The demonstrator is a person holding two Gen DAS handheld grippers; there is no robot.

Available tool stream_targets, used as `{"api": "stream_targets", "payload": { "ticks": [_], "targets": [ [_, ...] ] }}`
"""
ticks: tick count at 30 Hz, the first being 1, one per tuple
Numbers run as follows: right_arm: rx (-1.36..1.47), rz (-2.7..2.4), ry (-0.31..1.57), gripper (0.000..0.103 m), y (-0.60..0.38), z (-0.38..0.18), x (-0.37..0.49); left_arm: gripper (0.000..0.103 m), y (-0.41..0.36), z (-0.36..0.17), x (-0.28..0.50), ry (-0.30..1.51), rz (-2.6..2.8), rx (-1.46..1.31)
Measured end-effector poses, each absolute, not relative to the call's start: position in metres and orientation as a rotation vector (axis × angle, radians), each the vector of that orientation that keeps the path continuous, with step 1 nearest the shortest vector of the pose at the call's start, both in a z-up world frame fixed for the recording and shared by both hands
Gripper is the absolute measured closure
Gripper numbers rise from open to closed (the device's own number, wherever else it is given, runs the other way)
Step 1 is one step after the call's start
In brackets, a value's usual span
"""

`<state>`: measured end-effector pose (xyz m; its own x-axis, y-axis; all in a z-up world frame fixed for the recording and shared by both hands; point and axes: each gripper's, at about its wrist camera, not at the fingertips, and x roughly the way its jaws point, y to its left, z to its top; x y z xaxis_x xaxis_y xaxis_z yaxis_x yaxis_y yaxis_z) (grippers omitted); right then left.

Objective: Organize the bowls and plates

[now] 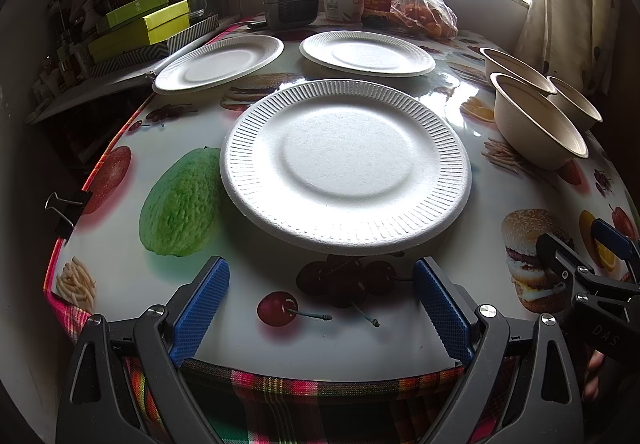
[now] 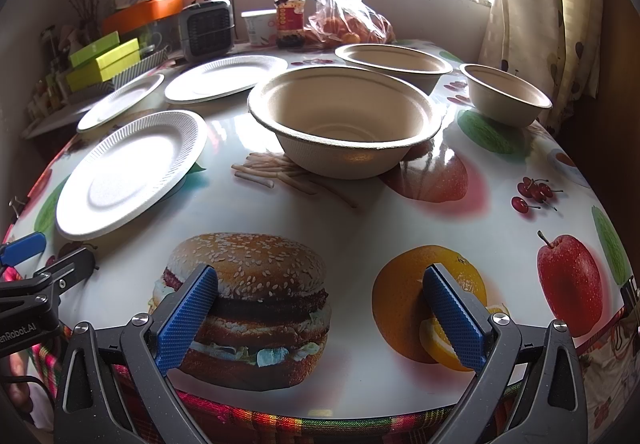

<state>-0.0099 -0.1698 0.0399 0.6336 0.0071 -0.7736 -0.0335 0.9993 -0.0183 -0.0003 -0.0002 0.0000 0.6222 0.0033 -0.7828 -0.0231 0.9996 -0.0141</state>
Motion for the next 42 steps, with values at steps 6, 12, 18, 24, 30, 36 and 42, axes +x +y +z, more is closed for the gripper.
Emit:
{"api": "stream_targets", "payload": {
  "ticks": [6,12,18,24,30,36,42],
  "targets": [
    [-0.032,0.023,0.884,0.000,-0.1698,0.0400,-0.0099,0.009,-0.0002,0.0001,-0.0003,0.899,0.015,-0.023],
    [-0.031,0.022,0.883,0.000,-0.1697,0.0401,-0.0099,0.009,-0.0004,0.0001,-0.0004,0.900,0.015,-0.022],
    [-0.031,0.023,0.884,0.000,-0.1698,0.0402,-0.0099,0.009,-0.0004,0.0001,-0.0006,0.901,0.014,-0.022],
    [-0.031,0.022,0.884,0.000,-0.1697,0.0402,-0.0099,0.009,0.0019,0.0024,0.0013,0.902,0.010,-0.024],
    [-0.031,0.022,0.883,0.000,-0.1696,0.0402,-0.0101,0.009,0.0005,0.0017,0.0034,0.901,0.010,-0.023],
    [-0.031,0.022,0.884,0.000,-0.1695,0.0402,-0.0100,0.009,0.0005,0.0018,0.0032,0.901,0.010,-0.024],
    [-0.031,0.021,0.884,0.000,-0.1691,0.0402,-0.0093,0.009,0.0004,0.0016,0.0029,0.901,0.010,-0.023]
  ]
}}
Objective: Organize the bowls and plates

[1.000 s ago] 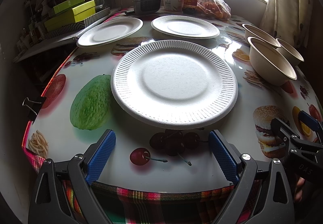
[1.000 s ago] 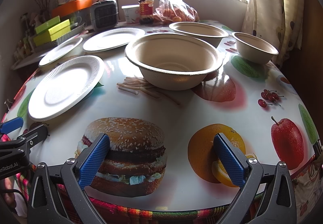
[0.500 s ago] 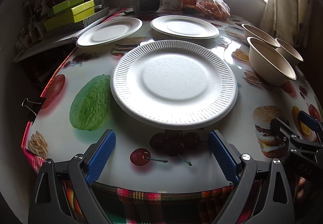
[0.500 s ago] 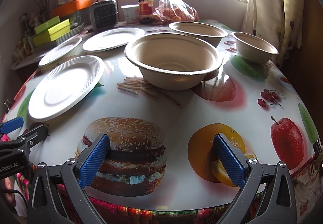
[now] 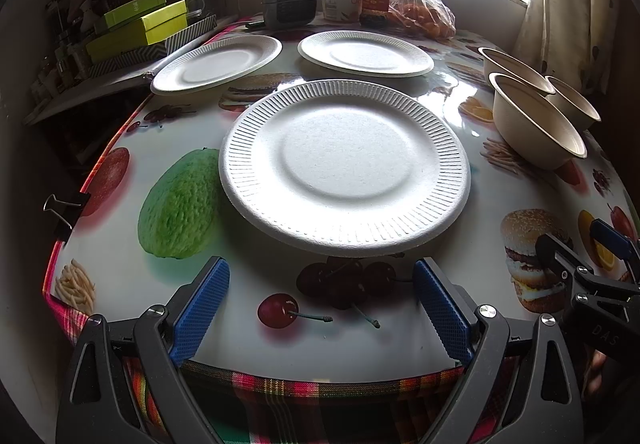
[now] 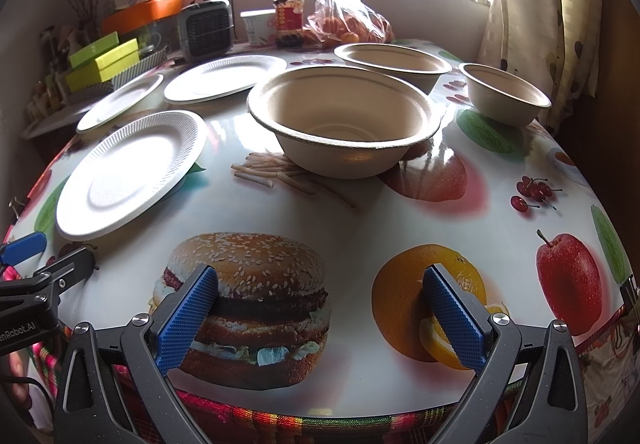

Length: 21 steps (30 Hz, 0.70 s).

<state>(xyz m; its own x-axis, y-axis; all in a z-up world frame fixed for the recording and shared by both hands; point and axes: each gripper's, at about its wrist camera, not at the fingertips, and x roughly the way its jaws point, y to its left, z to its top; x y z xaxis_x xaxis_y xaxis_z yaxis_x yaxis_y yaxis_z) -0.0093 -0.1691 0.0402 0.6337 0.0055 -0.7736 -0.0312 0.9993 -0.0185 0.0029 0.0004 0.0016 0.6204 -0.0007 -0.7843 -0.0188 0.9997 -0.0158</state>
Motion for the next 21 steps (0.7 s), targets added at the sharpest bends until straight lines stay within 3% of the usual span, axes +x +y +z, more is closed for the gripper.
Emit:
{"api": "stream_targets", "payload": {
  "ticks": [11,21],
  "targets": [
    [-0.018,0.037,0.902,0.000,-0.174,0.046,-0.005,0.009,-0.001,0.007,0.000,0.897,-0.013,-0.035],
    [-0.046,0.185,0.809,0.000,-0.148,0.080,0.002,0.009,0.017,0.036,0.000,0.851,-0.027,-0.052]
  ]
}}
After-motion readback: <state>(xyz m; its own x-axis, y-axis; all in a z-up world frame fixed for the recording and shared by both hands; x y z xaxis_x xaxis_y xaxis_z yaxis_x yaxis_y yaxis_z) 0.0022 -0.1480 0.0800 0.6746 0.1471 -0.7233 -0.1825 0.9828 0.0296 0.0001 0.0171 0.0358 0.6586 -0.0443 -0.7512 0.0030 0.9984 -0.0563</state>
